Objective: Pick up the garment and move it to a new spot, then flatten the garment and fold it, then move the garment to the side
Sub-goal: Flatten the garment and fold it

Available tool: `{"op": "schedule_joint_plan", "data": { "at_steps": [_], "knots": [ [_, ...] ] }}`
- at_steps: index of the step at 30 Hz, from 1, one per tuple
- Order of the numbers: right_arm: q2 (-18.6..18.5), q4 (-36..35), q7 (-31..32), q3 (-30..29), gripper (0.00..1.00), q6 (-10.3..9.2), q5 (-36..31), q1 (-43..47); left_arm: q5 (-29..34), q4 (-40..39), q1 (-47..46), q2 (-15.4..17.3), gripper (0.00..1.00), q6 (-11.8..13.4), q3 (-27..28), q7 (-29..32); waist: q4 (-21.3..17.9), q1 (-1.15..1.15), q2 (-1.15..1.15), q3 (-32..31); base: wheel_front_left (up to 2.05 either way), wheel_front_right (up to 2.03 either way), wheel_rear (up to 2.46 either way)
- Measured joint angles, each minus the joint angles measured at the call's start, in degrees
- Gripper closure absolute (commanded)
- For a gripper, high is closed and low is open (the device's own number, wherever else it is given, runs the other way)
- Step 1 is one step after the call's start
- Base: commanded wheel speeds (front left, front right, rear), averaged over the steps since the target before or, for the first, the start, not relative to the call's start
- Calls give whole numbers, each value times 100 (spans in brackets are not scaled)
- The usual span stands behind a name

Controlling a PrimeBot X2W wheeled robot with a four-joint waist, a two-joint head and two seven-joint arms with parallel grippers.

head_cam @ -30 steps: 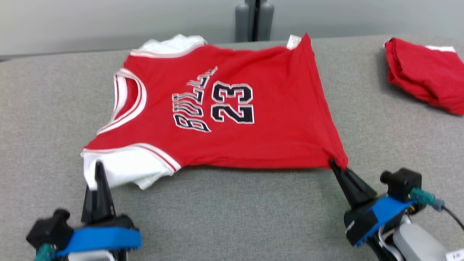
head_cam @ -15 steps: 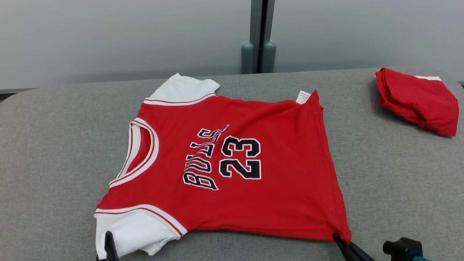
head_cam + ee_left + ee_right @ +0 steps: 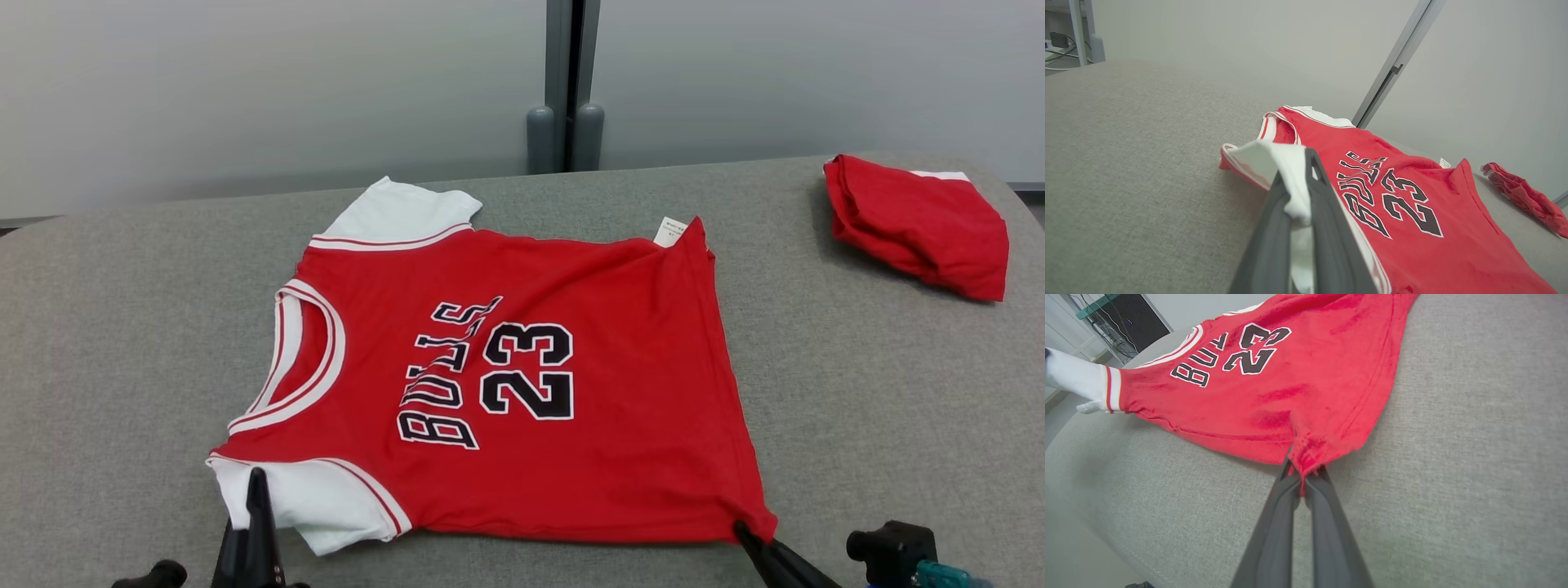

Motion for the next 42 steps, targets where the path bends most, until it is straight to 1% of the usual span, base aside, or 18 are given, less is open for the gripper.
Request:
{"op": "schedule_joint_plan", "data": {
  "at_steps": [3,9,12,17,23,26,27,28,29,30,31,37,42],
  "knots": [
    [-14,-74,83,-14,100,0,104,-111,2,-5,-252,92,100,-73,-32,91,-47,1,0,46,0,0,0],
    [-26,-118,215,29,100,0,357,-441,74,135,-827,328,100,-134,-22,230,-177,1,0,232,0,0,0],
    [-26,-77,302,57,100,0,527,-647,100,278,-1094,377,100,-177,-64,297,-232,1,0,340,0,0,0],
    [-26,59,321,121,100,-1,710,-1041,101,653,-1626,442,100,-237,-68,321,-268,1,0,524,0,0,0],
    [-42,281,289,257,100,-1,824,-1566,120,1256,-2255,592,100,-325,-44,298,-305,1,0,800,0,0,0],
    [-41,424,197,304,100,-1,856,-1830,145,1548,-2551,624,100,-336,-40,263,-317,1,0,932,0,0,0],
    [-41,480,181,322,91,-1,856,-1909,157,1641,-2643,636,100,-339,-53,260,-319,1,0,970,0,0,0],
    [-38,528,141,352,28,-1,854,-1983,160,1733,-2730,653,100,-342,-57,245,-321,1,0,1004,0,0,0],
    [-30,564,88,374,0,-1,853,-2042,162,1826,-2813,668,84,-342,-55,238,-324,1,0,1037,0,0,0],
    [-15,599,55,394,0,-1,855,-2097,172,1909,-2882,677,32,-344,-59,212,-327,1,0,1064,0,0,0],
    [-4,639,1,413,0,0,855,-2133,196,1985,-2947,678,0,-346,-67,188,-325,2,0,1079,0,0,0],
    [-58,820,-365,419,0,-1,661,-2128,235,2305,-3072,651,0,-350,-81,-46,-297,1,0,1005,0,0,0],
    [-80,865,-412,312,0,-1,544,-1817,233,2370,-2895,666,0,-333,32,-163,-287,0,0,910,0,0,0]
  ]
}}
